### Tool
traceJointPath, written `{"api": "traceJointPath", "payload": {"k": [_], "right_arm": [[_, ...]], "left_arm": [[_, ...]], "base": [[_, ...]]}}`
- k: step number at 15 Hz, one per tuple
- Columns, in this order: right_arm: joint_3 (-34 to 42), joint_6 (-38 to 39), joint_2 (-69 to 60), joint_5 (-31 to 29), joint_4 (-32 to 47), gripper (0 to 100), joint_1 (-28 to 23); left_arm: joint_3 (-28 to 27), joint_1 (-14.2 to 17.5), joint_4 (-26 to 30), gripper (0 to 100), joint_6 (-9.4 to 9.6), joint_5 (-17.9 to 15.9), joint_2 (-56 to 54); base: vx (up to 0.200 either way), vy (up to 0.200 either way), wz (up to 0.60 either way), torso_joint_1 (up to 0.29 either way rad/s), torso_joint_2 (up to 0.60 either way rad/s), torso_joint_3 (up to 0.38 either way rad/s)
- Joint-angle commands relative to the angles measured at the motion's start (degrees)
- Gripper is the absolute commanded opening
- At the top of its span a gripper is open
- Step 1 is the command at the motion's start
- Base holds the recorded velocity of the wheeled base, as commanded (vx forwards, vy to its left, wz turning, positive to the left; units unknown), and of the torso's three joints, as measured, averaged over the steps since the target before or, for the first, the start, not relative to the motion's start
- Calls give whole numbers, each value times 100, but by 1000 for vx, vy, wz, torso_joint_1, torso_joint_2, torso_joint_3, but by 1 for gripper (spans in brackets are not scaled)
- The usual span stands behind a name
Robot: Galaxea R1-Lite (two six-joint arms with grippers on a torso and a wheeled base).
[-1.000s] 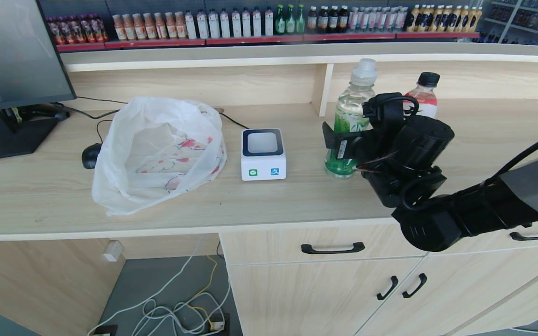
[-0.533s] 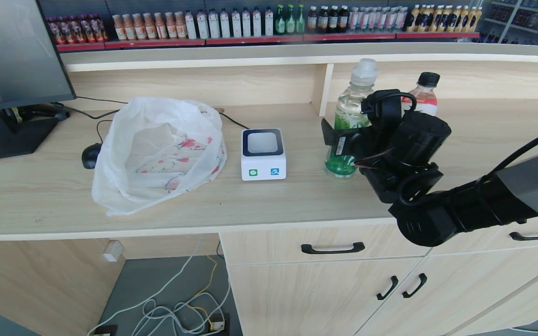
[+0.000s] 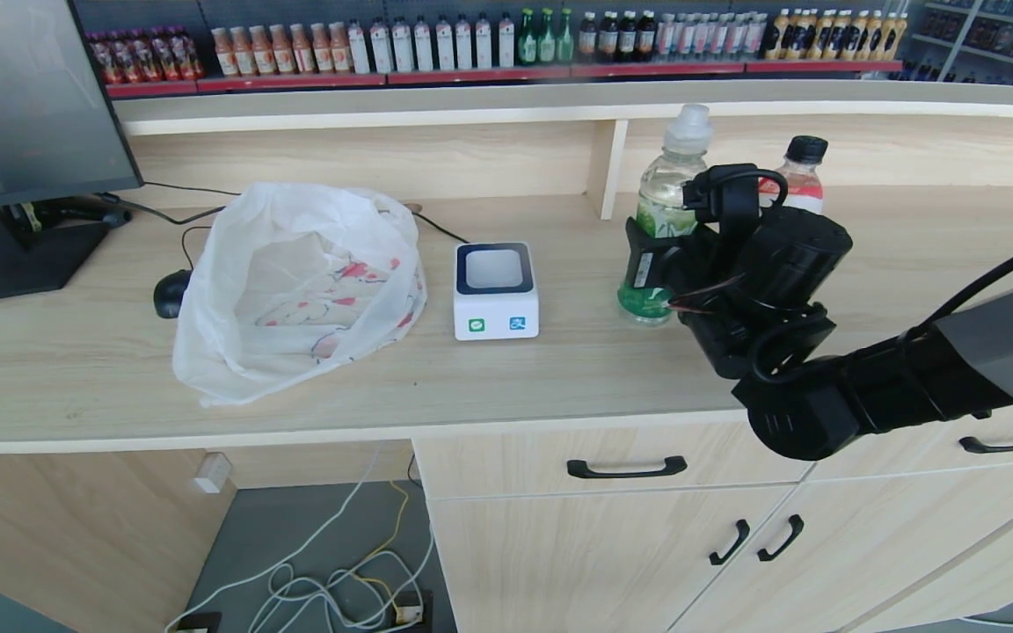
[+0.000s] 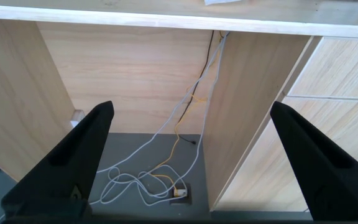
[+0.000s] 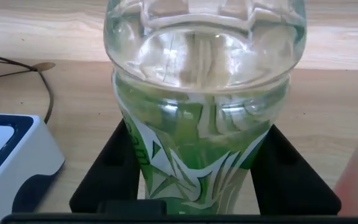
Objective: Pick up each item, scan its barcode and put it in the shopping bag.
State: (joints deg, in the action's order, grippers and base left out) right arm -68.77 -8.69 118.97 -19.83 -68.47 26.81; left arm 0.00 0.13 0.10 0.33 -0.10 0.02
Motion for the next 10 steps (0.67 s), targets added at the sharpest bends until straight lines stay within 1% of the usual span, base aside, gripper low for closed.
{"api": "traceJointPath", "payload": {"k": [1, 6, 10], "right_arm": [[-146, -1, -32, 6, -8, 0, 0], [-181, -1, -93, 15, -8, 0, 0], [-190, -1, -251, 138, 1, 0, 0]], "left_arm": [[0, 4, -1, 100, 2, 1, -2], [0, 4, -1, 100, 2, 1, -2], [0, 4, -1, 100, 2, 1, -2]], "base": [[0, 0, 0, 0, 0, 0], [0, 0, 0, 0, 0, 0], [0, 0, 0, 0, 0, 0]]}}
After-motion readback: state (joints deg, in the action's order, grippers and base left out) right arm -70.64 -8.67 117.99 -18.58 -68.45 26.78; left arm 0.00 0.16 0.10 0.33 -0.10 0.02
